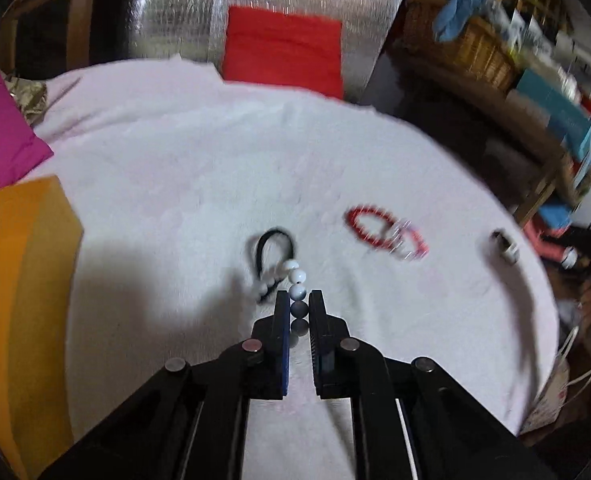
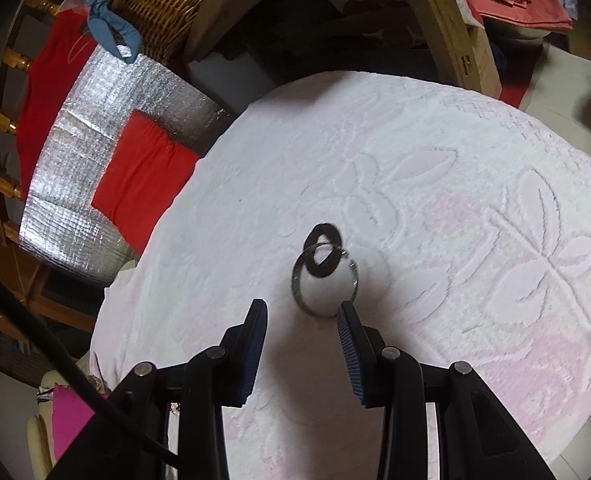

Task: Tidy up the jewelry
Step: 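Grasp the white pearl bracelet with the left gripper while the right grasps the silver bangle, then carry the pearl bracelet and silver bangle into the orange box and release both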

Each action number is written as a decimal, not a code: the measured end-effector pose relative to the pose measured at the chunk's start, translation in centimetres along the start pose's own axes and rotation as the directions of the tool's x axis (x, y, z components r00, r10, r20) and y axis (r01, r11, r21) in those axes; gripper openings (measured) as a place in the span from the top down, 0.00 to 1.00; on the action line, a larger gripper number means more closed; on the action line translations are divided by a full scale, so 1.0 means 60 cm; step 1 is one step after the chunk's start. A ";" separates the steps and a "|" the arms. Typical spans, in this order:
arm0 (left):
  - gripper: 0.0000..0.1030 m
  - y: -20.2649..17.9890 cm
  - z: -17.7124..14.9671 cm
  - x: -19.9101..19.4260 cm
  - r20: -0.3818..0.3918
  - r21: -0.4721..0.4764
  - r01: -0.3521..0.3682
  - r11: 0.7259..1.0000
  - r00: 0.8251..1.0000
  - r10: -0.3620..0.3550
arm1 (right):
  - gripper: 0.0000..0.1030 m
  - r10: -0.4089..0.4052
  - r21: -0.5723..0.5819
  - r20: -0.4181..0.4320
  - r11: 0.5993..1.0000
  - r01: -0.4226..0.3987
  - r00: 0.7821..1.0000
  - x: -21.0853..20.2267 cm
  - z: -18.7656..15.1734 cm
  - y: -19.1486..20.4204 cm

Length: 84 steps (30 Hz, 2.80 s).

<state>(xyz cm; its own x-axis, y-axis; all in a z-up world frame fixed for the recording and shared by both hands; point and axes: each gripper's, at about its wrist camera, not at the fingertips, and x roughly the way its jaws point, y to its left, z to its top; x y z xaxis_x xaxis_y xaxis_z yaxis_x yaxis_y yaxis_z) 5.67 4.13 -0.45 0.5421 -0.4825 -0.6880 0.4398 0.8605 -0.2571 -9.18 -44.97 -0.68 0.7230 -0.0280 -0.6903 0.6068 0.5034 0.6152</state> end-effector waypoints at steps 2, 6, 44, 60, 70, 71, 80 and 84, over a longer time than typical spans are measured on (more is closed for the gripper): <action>0.91 -0.001 0.004 -0.025 0.055 -0.023 0.039 0.999 0.998 -0.038 | 0.62 -0.007 0.009 -0.001 1.000 0.007 1.000 0.005 0.007 -0.009; 0.91 -0.002 0.014 -0.059 0.139 -0.042 0.132 0.990 0.982 -0.125 | 0.62 -0.028 0.033 -0.013 0.999 0.029 1.000 0.025 0.021 -0.030; 0.91 0.016 0.002 -0.115 0.185 -0.017 0.074 0.997 0.980 -0.069 | 0.94 0.197 -0.349 -0.082 0.913 -0.213 0.977 0.064 -0.130 0.227; 0.91 -0.015 -0.012 -0.192 0.356 -0.026 -0.177 0.984 0.918 0.175 | 0.94 0.322 -0.412 -0.197 0.830 -0.376 0.926 0.072 -0.271 0.355; 0.91 0.008 -0.015 -0.246 0.416 -0.095 -0.305 0.947 0.853 0.317 | 0.94 0.363 -0.453 -0.243 0.777 -0.436 0.899 0.069 -0.337 0.407; 0.91 0.014 -0.016 -0.255 0.424 -0.107 -0.318 0.942 0.842 0.333 | 0.94 0.364 -0.462 -0.248 0.770 -0.440 0.898 0.069 -0.347 0.415; 0.91 0.075 -0.028 -0.303 0.433 -0.206 -0.442 0.873 0.758 0.487 | 0.94 0.400 -0.517 -0.308 0.691 -0.505 0.863 0.064 -0.434 0.489; 0.91 0.116 -0.040 -0.308 0.388 -0.257 -0.505 0.824 0.727 0.566 | 0.94 0.407 -0.562 -0.338 0.636 -0.529 0.849 0.062 -0.490 0.529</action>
<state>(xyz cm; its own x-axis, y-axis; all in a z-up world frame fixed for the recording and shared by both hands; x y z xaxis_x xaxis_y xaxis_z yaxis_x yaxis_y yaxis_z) -2.99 19.44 8.85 0.9212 0.0732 -0.3821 -0.0953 0.9947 -0.0393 3.06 -3.69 5.07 0.7488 0.4728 -0.4645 -0.1816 0.8204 0.5422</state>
